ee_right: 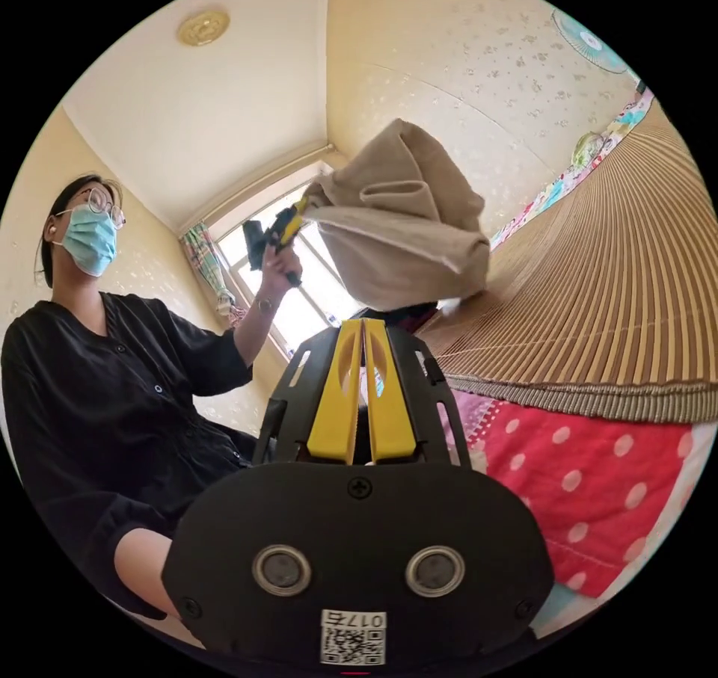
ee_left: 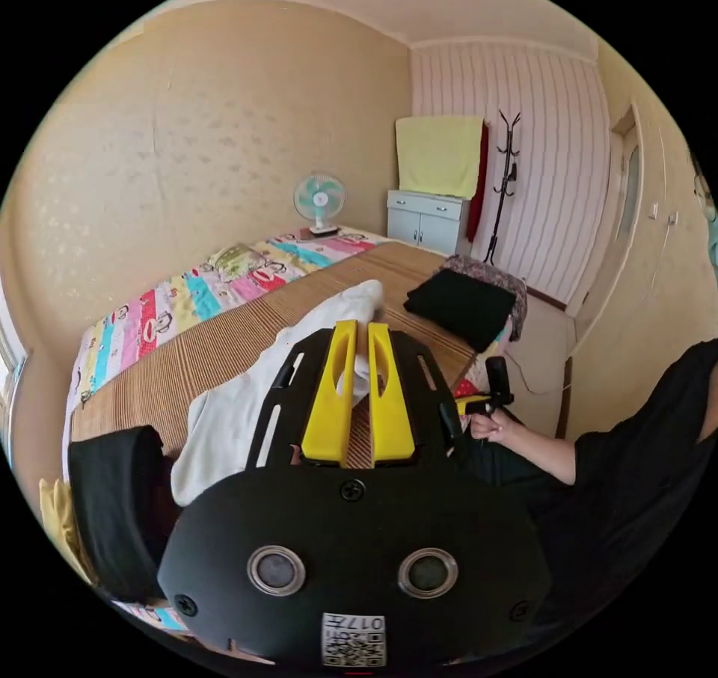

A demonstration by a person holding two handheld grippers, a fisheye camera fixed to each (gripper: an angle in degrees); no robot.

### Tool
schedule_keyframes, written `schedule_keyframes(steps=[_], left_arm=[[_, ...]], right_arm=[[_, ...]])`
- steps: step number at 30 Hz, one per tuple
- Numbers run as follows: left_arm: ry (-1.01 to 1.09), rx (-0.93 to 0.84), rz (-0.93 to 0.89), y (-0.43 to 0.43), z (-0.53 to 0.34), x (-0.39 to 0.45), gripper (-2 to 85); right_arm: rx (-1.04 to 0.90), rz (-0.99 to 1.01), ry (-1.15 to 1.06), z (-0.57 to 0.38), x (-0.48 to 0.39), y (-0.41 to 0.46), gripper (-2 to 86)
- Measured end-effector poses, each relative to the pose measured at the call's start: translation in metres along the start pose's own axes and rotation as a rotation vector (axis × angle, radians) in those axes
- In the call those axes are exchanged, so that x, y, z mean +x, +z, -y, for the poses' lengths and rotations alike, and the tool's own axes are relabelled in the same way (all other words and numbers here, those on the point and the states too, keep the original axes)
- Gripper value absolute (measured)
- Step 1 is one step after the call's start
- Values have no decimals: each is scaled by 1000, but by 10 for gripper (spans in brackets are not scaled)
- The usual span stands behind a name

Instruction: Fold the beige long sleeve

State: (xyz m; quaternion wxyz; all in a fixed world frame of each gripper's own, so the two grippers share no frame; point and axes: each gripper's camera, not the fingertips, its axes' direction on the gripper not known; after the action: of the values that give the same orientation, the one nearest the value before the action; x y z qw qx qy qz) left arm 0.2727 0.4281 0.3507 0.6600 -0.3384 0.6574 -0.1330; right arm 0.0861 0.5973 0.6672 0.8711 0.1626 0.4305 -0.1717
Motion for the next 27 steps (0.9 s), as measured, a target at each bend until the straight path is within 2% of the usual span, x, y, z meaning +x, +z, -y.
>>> schedule_keyframes(steps=[2, 4, 6, 8, 11, 14, 17, 19, 23, 27], left_arm=[[-112, -198, -32, 65, -55, -5, 13], [-242, -236, -149, 87, -98, -17, 13], [-375, -235, -209, 92, -135, -27, 15], [-502, -206, -217, 78, -173, -35, 20], [-573, -175, -227, 57, -195, -36, 26], [-635, -125, -241, 52, -196, -30, 31], [-657, -84, -244, 56, -184, -30, 34], [-673, -100, -225, 59, -176, -36, 37], [-741, -114, -96, 40, -152, -59, 74], [-709, -33, -70, 15, -120, -66, 90]], right_arm=[[54, 25, 2, -1, 5, -13, 5], [118, 56, 9, -1, 15, -27, 6], [150, 37, 9, -1, 19, -33, 7], [152, -87, 24, 2, 18, -35, 9], [134, -260, 34, 7, 16, -32, 18], [94, -348, 100, 17, 32, -14, 47], [-36, -277, 184, 29, 57, 22, 96], [-67, -307, 279, 34, 69, 42, 111], [1, -238, 248, 40, 65, 55, 100], [-119, -385, 332, 45, 74, 106, 99]])
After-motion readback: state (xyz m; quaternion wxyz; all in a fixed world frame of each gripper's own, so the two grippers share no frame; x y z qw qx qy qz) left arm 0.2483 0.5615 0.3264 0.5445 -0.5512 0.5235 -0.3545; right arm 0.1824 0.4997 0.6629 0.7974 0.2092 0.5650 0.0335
